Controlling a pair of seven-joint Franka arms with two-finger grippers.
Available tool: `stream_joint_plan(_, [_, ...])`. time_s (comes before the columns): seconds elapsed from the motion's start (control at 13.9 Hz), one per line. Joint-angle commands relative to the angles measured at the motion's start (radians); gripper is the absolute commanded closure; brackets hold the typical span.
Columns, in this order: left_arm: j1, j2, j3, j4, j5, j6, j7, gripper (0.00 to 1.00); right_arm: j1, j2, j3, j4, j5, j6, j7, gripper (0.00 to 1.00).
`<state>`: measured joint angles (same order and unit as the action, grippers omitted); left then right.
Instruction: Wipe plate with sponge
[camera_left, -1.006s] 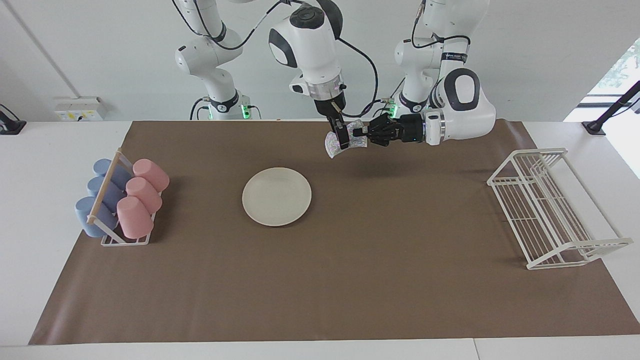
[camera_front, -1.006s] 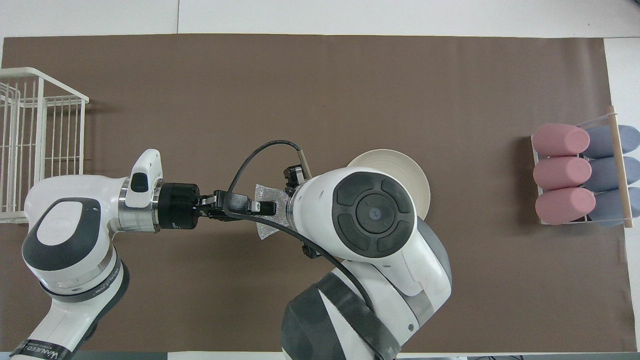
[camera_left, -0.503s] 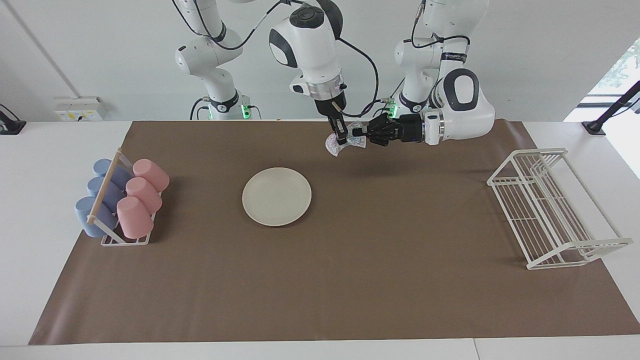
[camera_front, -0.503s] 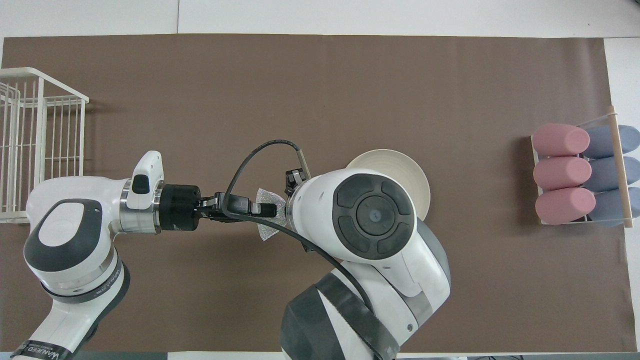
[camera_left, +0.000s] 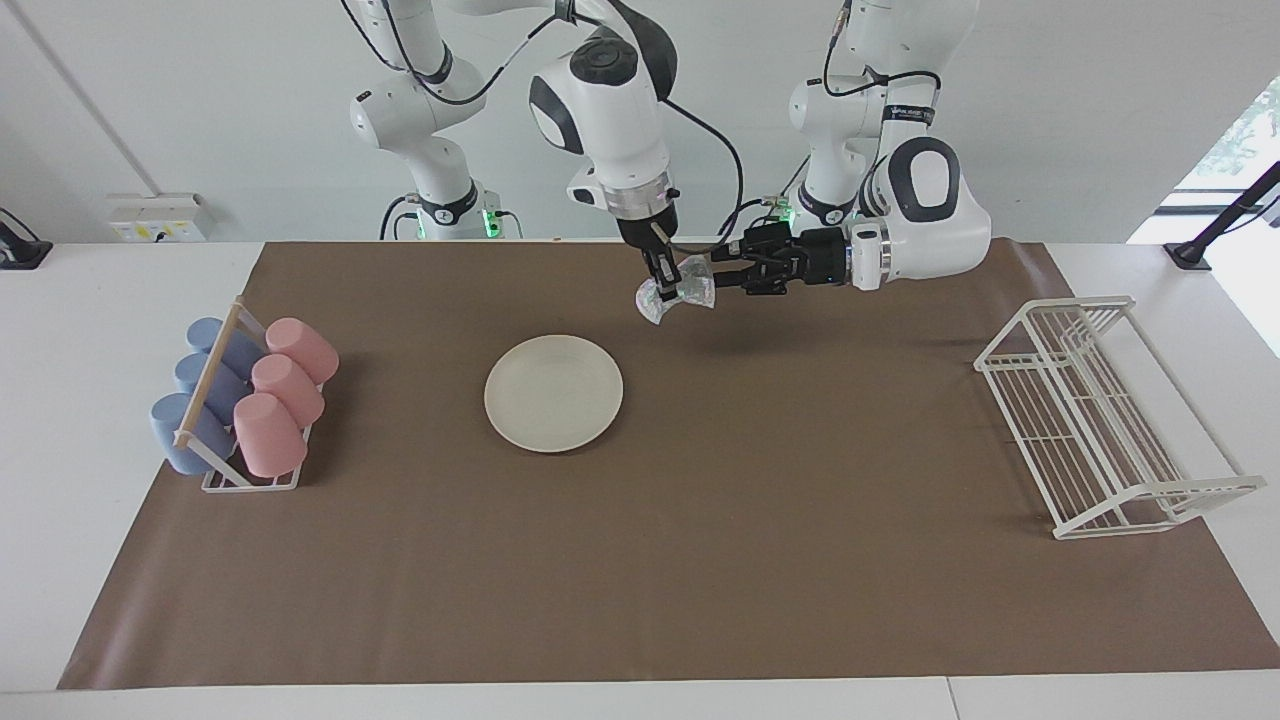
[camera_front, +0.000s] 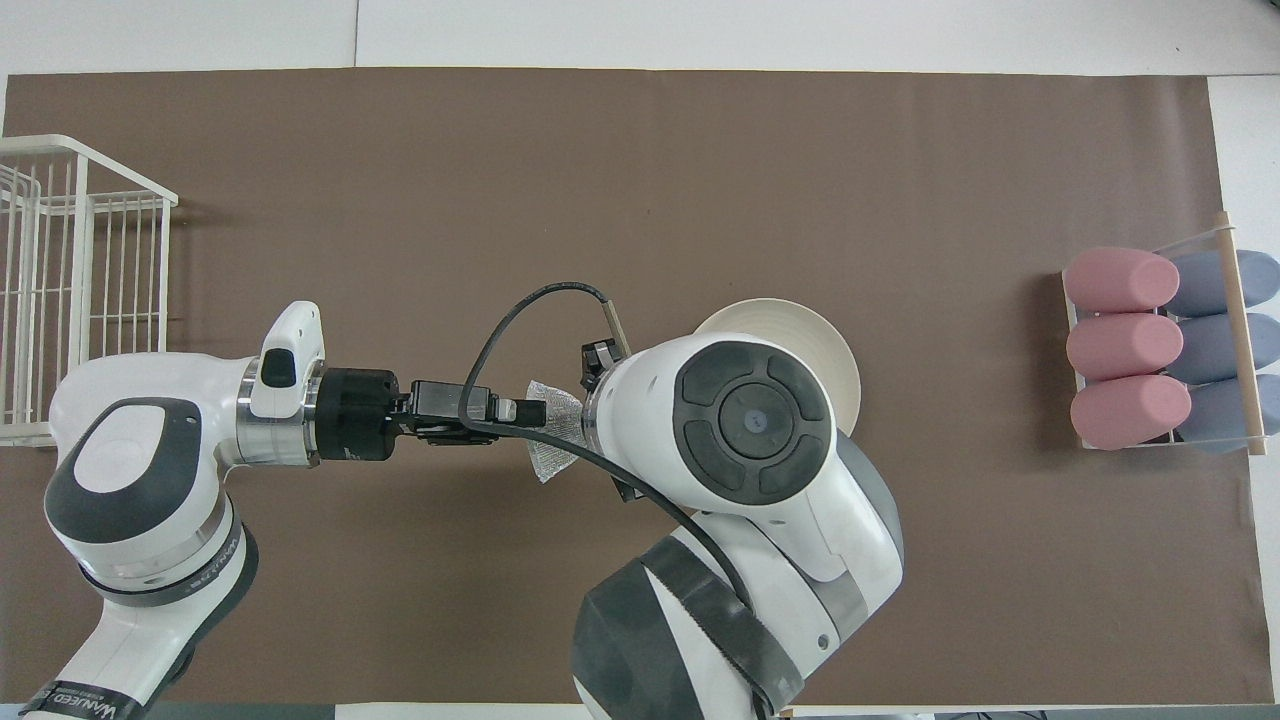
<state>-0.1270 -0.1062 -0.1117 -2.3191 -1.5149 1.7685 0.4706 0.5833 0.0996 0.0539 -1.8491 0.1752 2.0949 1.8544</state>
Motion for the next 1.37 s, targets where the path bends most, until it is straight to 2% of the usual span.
stream_joint_plan(0.0, [-0.008, -0.036, 0.009, -0.036, -0.018, 0.014, 0.01, 0.0, -0.059, -0.018, 0.006, -0.137, 0.006, 0.132, -0.119, 1.0])
stream_joint_plan(0.14, [-0.008, -0.036, 0.009, -0.036, -0.011, 0.02, 0.006, 0.0, -0.115, -0.023, 0.006, -0.243, 0.004, 0.245, -0.226, 1.0])
stream_joint_plan(0.29, [-0.002, -0.035, 0.009, -0.036, 0.025, 0.023, 0.002, 0.0, -0.18, -0.035, 0.007, -0.317, 0.004, 0.281, -0.376, 1.0])
stream_joint_plan(0.65, [0.062, -0.024, 0.01, -0.026, 0.31, 0.04, -0.017, 0.0, -0.174, 0.041, 0.009, -0.358, 0.012, 0.324, -0.399, 1.0])
stream_joint_plan(0.79, [0.09, -0.021, 0.009, -0.023, 0.407, 0.042, -0.038, 0.0, -0.16, 0.058, 0.009, -0.363, 0.015, 0.336, -0.4, 1.0])
stream_joint_plan(1.01, [0.11, -0.016, 0.009, -0.009, 0.569, 0.054, -0.064, 0.0, -0.197, 0.061, 0.009, -0.375, 0.015, 0.338, -0.432, 1.0])
stream_joint_plan(1.15, [0.116, -0.016, 0.009, 0.007, 0.628, 0.058, -0.087, 0.0, -0.207, 0.065, 0.007, -0.403, 0.017, 0.362, -0.469, 1.0])
stream_joint_plan(1.29, [0.13, -0.015, 0.009, 0.02, 0.657, 0.06, -0.119, 0.0, -0.267, 0.063, 0.007, -0.429, 0.015, 0.39, -0.593, 1.0])
